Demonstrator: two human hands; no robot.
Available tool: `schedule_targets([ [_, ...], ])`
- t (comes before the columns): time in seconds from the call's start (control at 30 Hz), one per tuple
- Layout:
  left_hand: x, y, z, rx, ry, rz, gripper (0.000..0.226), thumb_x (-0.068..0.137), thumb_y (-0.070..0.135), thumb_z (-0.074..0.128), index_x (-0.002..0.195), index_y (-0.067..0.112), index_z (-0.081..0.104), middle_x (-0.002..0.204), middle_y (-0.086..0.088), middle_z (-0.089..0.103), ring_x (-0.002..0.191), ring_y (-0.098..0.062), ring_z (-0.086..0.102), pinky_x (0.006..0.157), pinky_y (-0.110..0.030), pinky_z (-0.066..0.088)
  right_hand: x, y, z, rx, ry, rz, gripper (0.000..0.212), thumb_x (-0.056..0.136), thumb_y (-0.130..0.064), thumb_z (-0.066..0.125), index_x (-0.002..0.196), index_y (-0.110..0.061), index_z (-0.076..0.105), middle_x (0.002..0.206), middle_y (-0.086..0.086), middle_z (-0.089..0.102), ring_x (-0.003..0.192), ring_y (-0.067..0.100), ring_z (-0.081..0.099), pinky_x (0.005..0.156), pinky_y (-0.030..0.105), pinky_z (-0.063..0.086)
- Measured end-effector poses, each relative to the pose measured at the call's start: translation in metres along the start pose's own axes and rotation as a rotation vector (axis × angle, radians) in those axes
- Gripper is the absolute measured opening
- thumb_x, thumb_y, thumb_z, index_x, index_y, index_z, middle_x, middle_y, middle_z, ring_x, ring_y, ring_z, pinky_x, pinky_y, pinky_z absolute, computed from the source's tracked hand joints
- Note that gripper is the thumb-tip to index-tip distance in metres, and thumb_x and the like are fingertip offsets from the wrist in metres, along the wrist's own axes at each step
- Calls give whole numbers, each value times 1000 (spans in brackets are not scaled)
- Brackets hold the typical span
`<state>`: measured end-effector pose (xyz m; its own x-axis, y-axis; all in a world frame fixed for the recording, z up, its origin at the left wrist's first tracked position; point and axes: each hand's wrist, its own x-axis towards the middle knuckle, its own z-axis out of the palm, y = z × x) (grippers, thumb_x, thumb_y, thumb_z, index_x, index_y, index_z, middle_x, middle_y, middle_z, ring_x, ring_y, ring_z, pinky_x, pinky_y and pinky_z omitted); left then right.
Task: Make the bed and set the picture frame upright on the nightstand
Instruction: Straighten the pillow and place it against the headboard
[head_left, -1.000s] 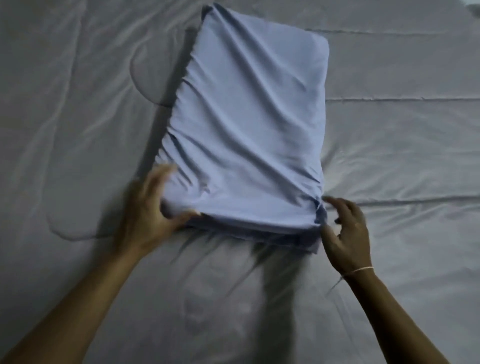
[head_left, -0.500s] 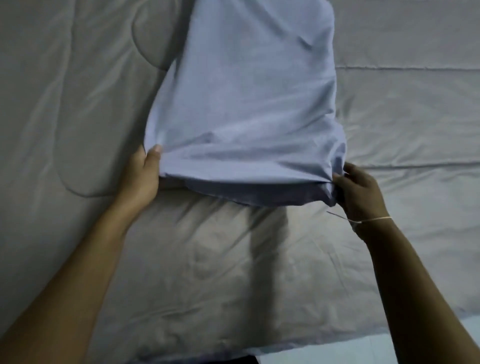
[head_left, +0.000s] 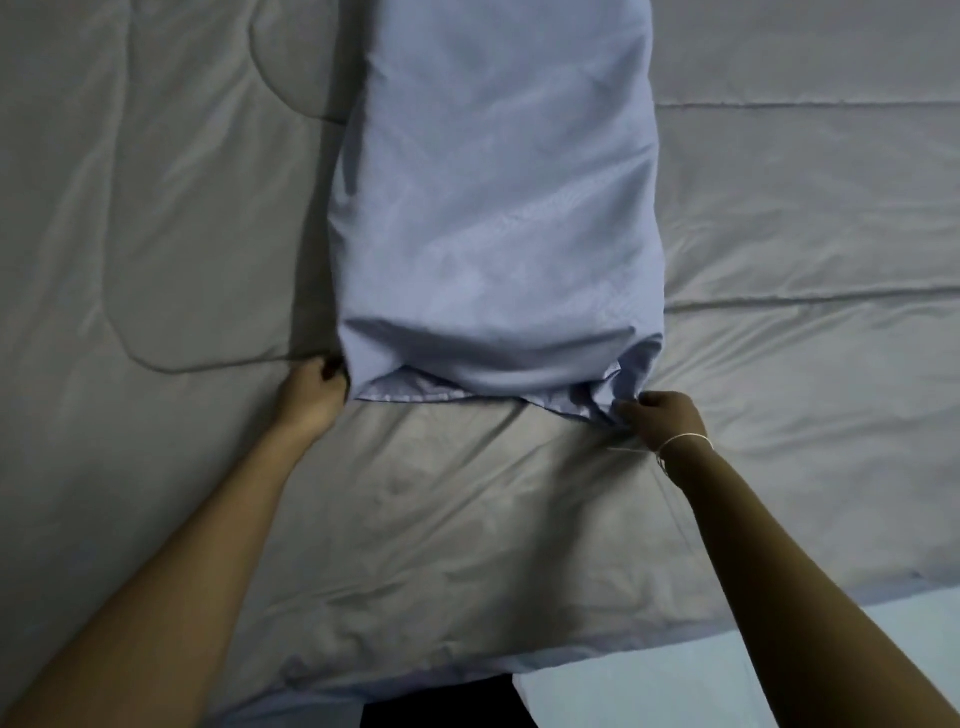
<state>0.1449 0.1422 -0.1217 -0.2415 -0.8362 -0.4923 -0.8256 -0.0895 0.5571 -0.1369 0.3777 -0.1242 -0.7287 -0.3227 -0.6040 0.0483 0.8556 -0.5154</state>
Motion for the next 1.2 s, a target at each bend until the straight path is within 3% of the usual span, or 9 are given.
schedule_targets([
  [0.13, 4, 3, 11, 124, 123, -36, 40, 86, 20, 60, 118, -4, 57, 125, -33, 50, 111, -44, 50, 88, -38, 40, 6, 4, -11, -17, -23, -75, 31, 74, -31, 70, 70, 0, 66, 61, 13, 53, 64, 24, 47, 62, 36, 39],
  [0.3, 8, 2, 18, 134, 42, 9, 26, 92, 8, 51, 110, -10, 59, 114, -36, 59, 101, -45, 58, 74, -41, 41, 7, 23, -24, -87, -7, -118, 22, 76, -33, 67, 70, -11, 66, 70, 18, 65, 69, 36, 59, 76, 53, 53],
  [0.57, -53, -72, -5, 145, 55, 89, 25, 98, 10, 45, 99, -9, 62, 104, -33, 64, 96, -46, 60, 74, -38, 39, -38, 64, -58, -268, -48, -169, 16, 80, -26, 64, 65, -25, 68, 63, 12, 63, 65, 25, 57, 66, 44, 49],
  [0.63, -66, -94, 1, 130, 34, -12, 26, 96, 4, 48, 115, -10, 59, 116, -32, 61, 107, -45, 58, 85, -41, 42, -45, 79, -55, -325, -16, -95, 15, 81, -23, 64, 90, -32, 71, 85, 11, 71, 79, 27, 65, 73, 37, 48],
  [0.7, -71, -100, 4, 30, 56, -52, 30, 93, 0, 49, 121, -6, 56, 119, -28, 61, 108, -40, 58, 86, -40, 42, -50, 83, -55, -306, -23, -64, 43, 83, -21, 67, 124, -26, 56, 110, 8, 69, 92, 27, 65, 82, 36, 51],
  [0.8, -78, -91, 8, -159, 71, 57, 53, 82, 22, 56, 131, 4, 48, 126, -21, 58, 110, -33, 57, 90, -38, 44, -59, 72, -42, -317, -55, -184, 73, 76, -31, 78, 138, -22, 41, 120, 8, 62, 102, 31, 62, 83, 36, 49],
  [0.9, -80, -82, 21, 151, 100, 219, 57, 76, 45, 55, 119, 8, 55, 110, -22, 62, 96, -37, 60, 79, -44, 50, -56, 60, -19, -488, 2, -214, 57, 83, -42, 69, 128, -13, 50, 117, 19, 64, 104, 41, 60, 74, 35, 42],
  [1.03, -75, -79, 19, 545, 86, 458, 34, 74, 25, 38, 72, 3, 64, 72, -22, 63, 62, -41, 62, 58, -42, 50, -49, 63, -16, -633, 126, -255, 31, 92, -31, 59, 96, -1, 66, 94, 30, 67, 87, 48, 61, 63, 35, 34],
  [1.2, -94, -95, 0, 516, 83, 469, 42, 78, 42, 44, 94, 12, 67, 87, -9, 67, 80, -33, 65, 73, -38, 40, -57, 96, -33, -672, 164, -356, 32, 95, -31, 52, 83, -4, 66, 80, 28, 68, 73, 48, 61, 59, 33, 33],
])
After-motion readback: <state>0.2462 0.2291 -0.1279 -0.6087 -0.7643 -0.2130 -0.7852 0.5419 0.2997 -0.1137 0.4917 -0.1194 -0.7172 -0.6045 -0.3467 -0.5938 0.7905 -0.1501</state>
